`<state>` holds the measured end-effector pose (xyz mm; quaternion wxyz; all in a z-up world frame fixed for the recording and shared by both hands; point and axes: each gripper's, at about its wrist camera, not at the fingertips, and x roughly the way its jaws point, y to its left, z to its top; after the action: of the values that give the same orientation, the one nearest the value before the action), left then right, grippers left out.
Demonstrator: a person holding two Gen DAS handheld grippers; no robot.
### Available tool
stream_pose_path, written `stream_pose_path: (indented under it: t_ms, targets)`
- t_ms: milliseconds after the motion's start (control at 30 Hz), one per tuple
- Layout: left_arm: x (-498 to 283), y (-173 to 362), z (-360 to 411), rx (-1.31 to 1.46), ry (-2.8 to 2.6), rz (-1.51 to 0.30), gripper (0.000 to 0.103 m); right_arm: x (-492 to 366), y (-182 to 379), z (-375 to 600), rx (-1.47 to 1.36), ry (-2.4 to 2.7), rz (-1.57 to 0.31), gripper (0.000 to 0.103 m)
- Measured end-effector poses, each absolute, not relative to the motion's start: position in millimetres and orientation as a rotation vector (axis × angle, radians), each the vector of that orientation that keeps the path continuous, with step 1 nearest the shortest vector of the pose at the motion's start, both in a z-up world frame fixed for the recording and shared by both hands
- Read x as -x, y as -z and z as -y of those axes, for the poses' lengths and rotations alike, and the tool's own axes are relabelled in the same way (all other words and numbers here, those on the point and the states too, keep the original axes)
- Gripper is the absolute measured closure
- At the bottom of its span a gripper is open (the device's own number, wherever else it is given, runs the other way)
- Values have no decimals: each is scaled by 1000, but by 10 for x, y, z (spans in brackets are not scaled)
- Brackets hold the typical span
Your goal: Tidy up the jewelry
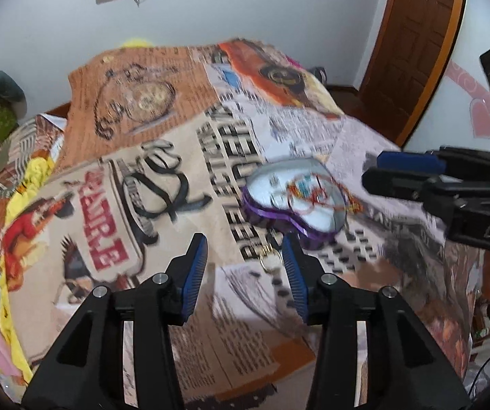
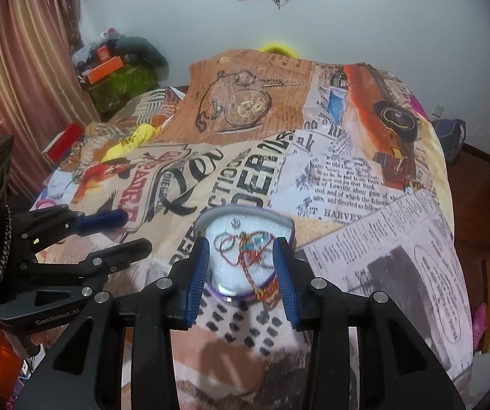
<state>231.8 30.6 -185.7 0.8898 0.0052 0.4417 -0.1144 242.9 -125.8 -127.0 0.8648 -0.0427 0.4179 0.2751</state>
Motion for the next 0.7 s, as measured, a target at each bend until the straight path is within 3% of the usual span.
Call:
stream_pose_path:
  t_ms: [500, 633, 700]
  targets:
    - [-2412, 2256, -68, -21, 278, -997, 59, -2197, 1516, 1367, 115, -562, -950, 68]
    - [-2429, 2316, -23, -58, 271, -986, 68, -2173, 1574, 1349, 112, -571, -964, 68]
    - [-2435, 2325, -19, -64, 268, -981, 80, -2174, 1603, 1332, 103, -576, -974, 68]
